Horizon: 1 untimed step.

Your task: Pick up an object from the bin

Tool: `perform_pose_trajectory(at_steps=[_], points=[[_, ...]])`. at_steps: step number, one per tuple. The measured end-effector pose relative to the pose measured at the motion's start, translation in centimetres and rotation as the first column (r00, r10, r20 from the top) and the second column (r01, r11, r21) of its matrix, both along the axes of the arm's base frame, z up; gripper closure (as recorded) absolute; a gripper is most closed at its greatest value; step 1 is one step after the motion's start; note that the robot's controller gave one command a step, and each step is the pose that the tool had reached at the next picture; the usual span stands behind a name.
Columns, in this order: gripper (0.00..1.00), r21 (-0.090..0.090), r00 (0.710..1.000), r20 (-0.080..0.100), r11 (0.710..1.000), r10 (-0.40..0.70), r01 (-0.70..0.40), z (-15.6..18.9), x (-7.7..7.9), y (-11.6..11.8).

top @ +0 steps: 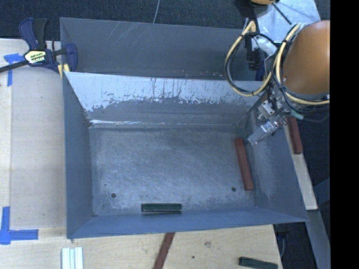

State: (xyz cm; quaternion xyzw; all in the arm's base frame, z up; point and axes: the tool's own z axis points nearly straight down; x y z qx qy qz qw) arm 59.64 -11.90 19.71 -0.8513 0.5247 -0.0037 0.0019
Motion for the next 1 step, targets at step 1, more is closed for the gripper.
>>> perform_pose_trajectory(at_steps=[1], points=[[0.00, 0.003, 0.999, -0.011, 0.999, 0.048, -0.048, -6.07, -1.61, 0.39]])
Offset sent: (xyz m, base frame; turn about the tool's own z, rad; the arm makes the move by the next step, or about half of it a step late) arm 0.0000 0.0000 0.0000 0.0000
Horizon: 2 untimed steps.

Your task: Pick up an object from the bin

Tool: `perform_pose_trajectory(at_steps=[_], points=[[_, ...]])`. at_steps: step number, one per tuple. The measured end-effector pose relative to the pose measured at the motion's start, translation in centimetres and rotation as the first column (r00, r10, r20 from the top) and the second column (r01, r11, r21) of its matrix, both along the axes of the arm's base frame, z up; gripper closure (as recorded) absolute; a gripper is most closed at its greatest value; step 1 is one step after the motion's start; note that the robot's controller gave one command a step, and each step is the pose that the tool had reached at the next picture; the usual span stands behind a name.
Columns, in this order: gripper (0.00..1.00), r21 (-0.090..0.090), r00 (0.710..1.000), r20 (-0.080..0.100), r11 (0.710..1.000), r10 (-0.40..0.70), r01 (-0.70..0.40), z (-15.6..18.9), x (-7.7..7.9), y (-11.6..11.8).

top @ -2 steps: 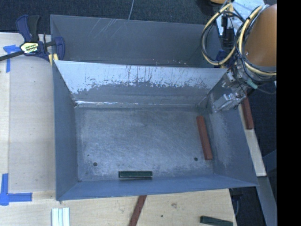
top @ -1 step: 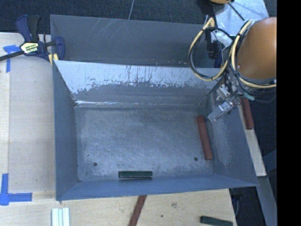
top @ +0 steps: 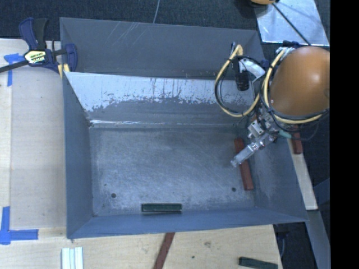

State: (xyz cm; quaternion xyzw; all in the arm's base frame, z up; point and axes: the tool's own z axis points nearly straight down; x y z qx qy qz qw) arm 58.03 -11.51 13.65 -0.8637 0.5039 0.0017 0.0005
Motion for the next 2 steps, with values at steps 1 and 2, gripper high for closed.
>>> perform_pose_trajectory(at_steps=[1, 2], points=[[0.00, 0.000, 1.000, 0.002, 1.000, -0.001, 0.001, 0.1, 0.1, 0.0], [0.00, 0.005, 1.000, 0.016, 1.000, -0.001, 0.001, -4.7, -1.1, -0.5]])
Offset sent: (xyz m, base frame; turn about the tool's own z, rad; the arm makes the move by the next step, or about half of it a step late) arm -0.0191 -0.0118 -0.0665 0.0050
